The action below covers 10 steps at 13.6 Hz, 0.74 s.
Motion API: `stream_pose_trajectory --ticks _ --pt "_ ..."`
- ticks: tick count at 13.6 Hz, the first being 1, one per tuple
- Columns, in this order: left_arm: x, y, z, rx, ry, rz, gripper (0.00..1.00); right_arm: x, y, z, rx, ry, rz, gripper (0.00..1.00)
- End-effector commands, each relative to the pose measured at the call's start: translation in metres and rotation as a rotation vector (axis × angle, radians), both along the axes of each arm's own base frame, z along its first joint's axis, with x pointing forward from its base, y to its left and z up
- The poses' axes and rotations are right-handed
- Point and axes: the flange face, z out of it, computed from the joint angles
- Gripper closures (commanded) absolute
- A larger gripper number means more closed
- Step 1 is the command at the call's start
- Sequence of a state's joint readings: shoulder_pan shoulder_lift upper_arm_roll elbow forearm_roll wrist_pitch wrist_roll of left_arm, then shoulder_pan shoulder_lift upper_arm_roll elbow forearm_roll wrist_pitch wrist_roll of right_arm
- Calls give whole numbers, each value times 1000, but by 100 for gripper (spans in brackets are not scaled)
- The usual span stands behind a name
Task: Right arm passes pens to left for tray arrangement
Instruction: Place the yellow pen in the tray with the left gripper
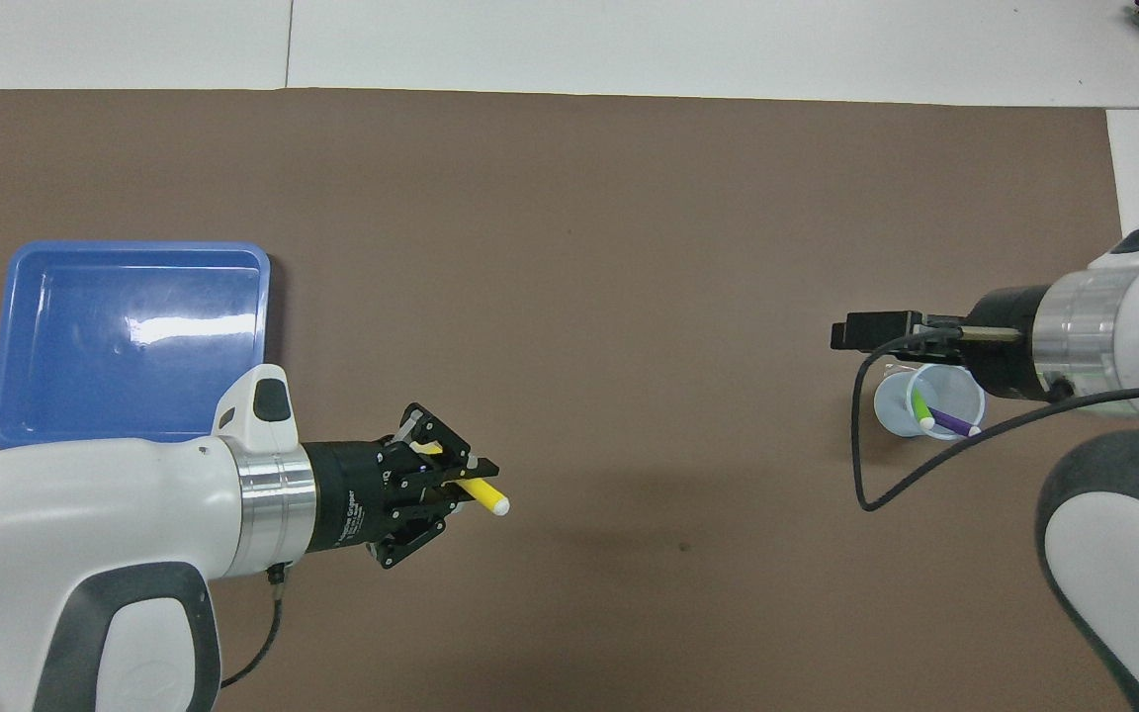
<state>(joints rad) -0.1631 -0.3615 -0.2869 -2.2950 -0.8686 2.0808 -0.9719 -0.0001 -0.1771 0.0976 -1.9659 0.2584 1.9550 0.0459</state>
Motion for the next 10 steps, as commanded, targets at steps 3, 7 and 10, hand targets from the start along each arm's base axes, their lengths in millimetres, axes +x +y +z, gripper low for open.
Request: stream_pose_trajectory --ticks 3,7,10 --pt "-11 49 -11 187 -154 -493 100 -19 -36 -58 -160 91 83 31" --pt "0 95 -29 340 -252 -828 100 -29 -90 -91 -265 125 307 31" --pt "25 143 -57 397 -260 -954 100 -38 -102 -121 -261 149 335 31"
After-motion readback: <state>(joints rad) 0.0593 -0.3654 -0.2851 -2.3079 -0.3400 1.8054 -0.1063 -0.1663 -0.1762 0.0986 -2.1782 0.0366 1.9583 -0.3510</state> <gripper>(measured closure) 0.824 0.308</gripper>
